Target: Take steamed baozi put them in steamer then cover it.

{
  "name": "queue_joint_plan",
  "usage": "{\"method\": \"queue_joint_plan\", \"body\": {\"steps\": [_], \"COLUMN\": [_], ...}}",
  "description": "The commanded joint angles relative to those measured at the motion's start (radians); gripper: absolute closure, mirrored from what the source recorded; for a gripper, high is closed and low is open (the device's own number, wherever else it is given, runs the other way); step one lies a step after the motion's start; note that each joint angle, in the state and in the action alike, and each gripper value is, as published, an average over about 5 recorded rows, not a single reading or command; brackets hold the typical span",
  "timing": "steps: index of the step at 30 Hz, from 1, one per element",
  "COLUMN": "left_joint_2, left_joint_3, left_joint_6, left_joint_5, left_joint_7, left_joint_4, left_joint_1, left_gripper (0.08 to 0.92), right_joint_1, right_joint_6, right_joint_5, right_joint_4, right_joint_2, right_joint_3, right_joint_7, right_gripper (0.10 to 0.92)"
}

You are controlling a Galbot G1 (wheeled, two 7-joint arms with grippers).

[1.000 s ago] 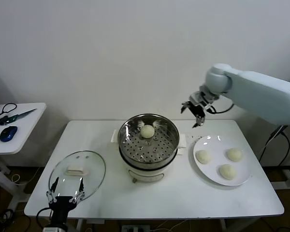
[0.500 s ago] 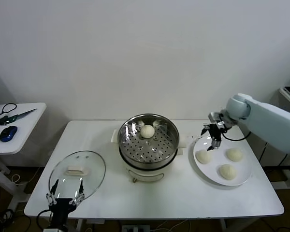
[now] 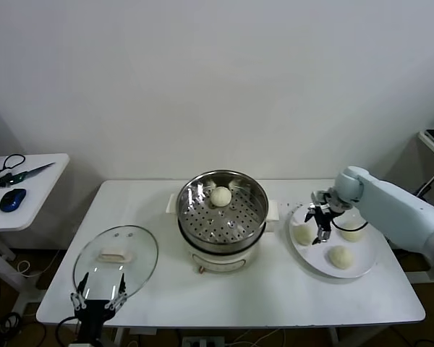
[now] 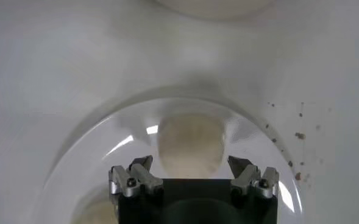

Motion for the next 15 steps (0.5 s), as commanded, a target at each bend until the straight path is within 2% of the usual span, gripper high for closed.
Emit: {"method": "queue_joint_plan", "body": {"steps": [1, 4, 15], "left_joint_2": [0.0, -0.001, -0.003], "left_joint_3": [0.002, 0.003, 0.003], "left_joint_6": [-0.002, -0.002, -0.006], "left_joint_5": [0.013, 0.015, 0.016], "left_joint_7": [-0.001, -0.001, -0.003], "left_joint_4": [0.007, 0.008, 0.009], "left_joint_1": [-0.002, -0.001, 0.004], "left_gripper": [0.177, 0.177, 0.177], "right_joint_1": [-0.051, -0.043, -0.022], "right_joint_6": [0.021, 0.023, 0.024], "right_joint_5": [-0.042, -0.039, -0.014], "right_joint_4": [-0.091, -0.094, -0.085], "right_joint_2": [0.056, 0.062, 0.052], "right_joint_3": [0.069, 0.066, 0.04], "right_joint_7": [-0.004, -0.014, -0.031], "right_gripper": [0.203, 0.206, 0.324]}}
